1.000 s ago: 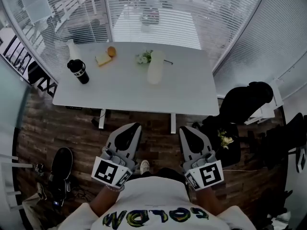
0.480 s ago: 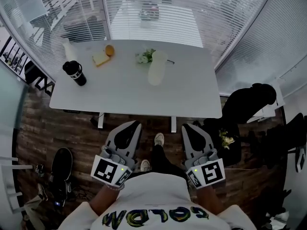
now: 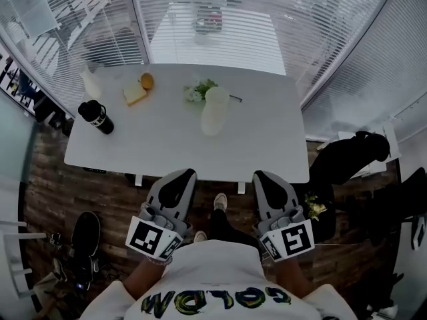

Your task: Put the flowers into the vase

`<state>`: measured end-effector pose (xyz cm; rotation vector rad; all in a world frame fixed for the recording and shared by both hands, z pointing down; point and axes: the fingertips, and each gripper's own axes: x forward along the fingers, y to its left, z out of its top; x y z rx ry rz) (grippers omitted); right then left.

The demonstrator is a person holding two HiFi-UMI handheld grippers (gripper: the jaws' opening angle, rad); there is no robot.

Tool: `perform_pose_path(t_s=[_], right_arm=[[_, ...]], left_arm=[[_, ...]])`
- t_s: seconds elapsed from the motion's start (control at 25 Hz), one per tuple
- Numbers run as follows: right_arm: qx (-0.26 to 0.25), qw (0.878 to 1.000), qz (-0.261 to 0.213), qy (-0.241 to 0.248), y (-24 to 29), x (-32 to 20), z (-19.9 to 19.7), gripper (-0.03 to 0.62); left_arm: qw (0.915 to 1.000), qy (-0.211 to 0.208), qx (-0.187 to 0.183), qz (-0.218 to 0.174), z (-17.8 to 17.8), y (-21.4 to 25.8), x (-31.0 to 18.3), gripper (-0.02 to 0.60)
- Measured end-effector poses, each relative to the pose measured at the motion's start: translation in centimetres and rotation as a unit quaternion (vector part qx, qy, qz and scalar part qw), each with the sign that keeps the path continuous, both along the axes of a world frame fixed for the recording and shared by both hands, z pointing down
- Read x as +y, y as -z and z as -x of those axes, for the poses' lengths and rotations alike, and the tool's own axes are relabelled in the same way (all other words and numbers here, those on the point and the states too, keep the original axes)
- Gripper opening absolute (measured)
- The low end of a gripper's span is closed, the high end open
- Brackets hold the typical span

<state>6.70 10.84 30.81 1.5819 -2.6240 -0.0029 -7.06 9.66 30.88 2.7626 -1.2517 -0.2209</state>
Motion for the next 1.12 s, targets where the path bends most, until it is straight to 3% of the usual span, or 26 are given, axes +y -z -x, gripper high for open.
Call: perform_pose_path(t_s=[0.64, 1.12], right_arm=[[-0.01, 1.0, 0.002, 0.014, 0.7, -14.1, -8.3, 0.011], [-0.009, 1.0, 0.014, 0.027, -0.6, -20.1, -10.7, 0.011]], left_arm=[[0.9998, 0.015, -0.014, -0.002, -7.8, 1.3, -13.6, 0.018], [0.9988, 0.046, -0.015, 0.007, -9.2, 0.0, -19.3, 0.018]])
